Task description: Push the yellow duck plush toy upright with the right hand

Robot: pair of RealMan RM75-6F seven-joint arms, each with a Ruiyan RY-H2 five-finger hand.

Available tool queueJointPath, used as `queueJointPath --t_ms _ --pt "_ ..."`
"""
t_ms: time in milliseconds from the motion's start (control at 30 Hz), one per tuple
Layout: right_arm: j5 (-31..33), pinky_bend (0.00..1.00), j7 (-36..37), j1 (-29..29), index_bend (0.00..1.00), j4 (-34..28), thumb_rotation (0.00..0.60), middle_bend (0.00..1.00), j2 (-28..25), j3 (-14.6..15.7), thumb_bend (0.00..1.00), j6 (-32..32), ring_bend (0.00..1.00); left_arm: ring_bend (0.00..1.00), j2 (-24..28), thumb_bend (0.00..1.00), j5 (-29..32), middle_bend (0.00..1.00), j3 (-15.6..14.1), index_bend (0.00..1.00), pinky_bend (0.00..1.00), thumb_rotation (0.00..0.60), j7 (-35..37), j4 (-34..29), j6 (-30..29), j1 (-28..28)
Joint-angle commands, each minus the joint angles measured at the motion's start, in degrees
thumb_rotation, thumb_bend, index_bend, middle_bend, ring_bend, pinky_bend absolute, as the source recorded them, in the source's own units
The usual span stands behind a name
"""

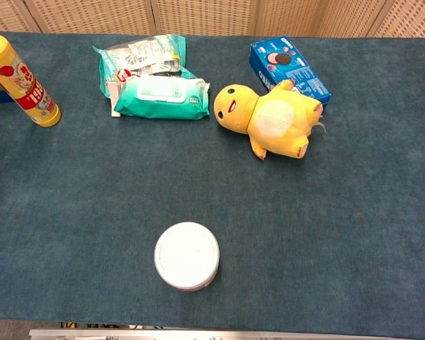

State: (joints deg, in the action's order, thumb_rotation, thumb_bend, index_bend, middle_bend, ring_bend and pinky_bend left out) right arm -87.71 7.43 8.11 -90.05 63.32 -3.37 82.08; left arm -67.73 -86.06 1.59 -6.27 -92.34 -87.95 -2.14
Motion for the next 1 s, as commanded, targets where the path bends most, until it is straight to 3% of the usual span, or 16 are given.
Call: queueJointPath --t_ms 33,367,667,733,1000 --pt "0.0 0.0 -0.1 0.1 0.0 -0.1 0.6 0.06 0.0 0.0 0.0 -0.1 0.0 0.15 -0.1 0.26 0.0 0.17 0.0 0.17 0.1 0.6 0.0 0.1 0.1 0.0" --pt "-1.6 0.0 -0.7 1.0 0.0 -1.0 0.6 0.06 -0.8 0.1 0.0 -0.6 0.0 0.15 0.1 0.26 -0.3 0.17 -0.3 0.17 0.1 0.6 0.5 0.2 -0.8 0.7" --pt "-5.3 0.0 -3.0 5.5 0.0 -3.9 0.591 0.06 -2.1 0.2 0.0 -5.2 0.0 0.15 0.2 0.26 -0.6 0.17 -0.5 0.17 0.1 0.6 0.3 -0.2 -1.2 1.0" --pt "-5.7 0.0 -3.2 6.9 0.0 -4.9 0.555 0.06 -2.5 0.2 0.0 -7.1 0.0 0.15 0.2 0.26 -0.7 0.17 -0.5 0.17 0.1 0.6 0.2 -0.3 -1.2 1.0" --pt "-8.0 0.0 -8.8 13.7 0.02 -6.0 0.119 0.03 -0.1 -0.9 0.0 -14.3 0.0 0.15 0.3 0.26 -1.1 0.17 -0.9 0.17 0.1 0.6 0.0 -0.7 -1.8 1.6"
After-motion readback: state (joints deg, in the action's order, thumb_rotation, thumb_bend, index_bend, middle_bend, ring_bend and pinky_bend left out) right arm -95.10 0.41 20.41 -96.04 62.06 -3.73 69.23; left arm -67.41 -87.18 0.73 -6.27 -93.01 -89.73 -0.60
